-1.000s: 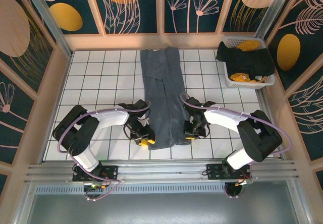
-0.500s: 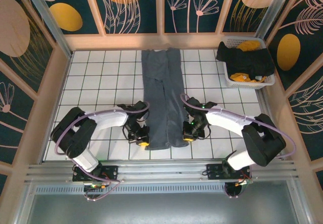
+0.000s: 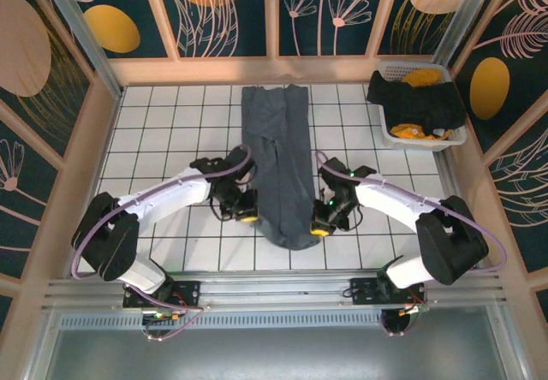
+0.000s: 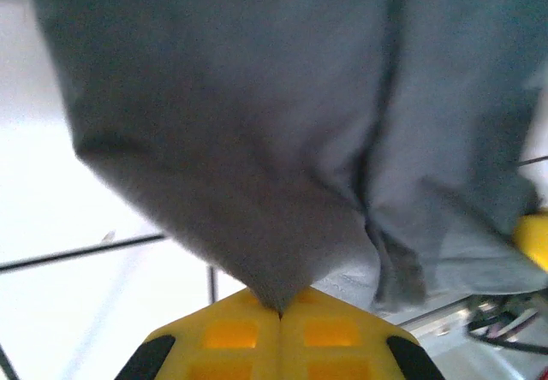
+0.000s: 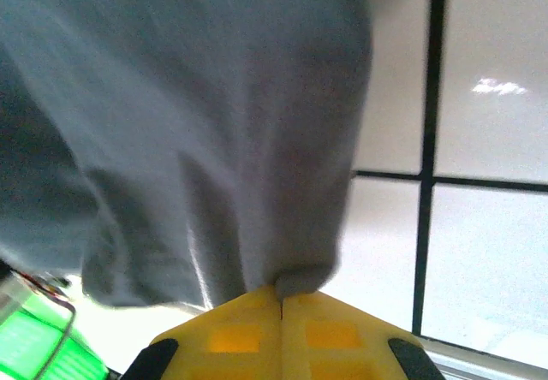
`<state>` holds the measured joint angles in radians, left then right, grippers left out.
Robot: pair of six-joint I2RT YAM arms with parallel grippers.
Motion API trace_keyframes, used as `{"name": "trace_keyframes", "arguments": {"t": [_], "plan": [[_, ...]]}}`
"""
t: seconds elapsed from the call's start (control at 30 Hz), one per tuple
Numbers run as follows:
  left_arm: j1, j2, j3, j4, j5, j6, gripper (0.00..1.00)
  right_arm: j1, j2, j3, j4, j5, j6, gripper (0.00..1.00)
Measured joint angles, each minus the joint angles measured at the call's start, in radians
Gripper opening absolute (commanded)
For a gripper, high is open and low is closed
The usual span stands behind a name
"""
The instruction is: Fold and stack the t-shirts
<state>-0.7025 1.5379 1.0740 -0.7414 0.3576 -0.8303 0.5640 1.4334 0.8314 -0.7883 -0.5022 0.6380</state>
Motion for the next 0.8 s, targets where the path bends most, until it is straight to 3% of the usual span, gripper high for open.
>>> {"name": "trace_keyframes", "arguments": {"t": [0.23,0.8], "plan": [[0.108,0.035,0.163,0.008,-0.077,-0.002,0.0,-0.145,0.094,0.243,-0.027,0.044,-0.004,0.0],[0.283,0.266,0.237,0.212,-0.108,-0.059,0.0,-0.245,0.606,0.832,-0.024,0.172,-0.034,0.0]]}}
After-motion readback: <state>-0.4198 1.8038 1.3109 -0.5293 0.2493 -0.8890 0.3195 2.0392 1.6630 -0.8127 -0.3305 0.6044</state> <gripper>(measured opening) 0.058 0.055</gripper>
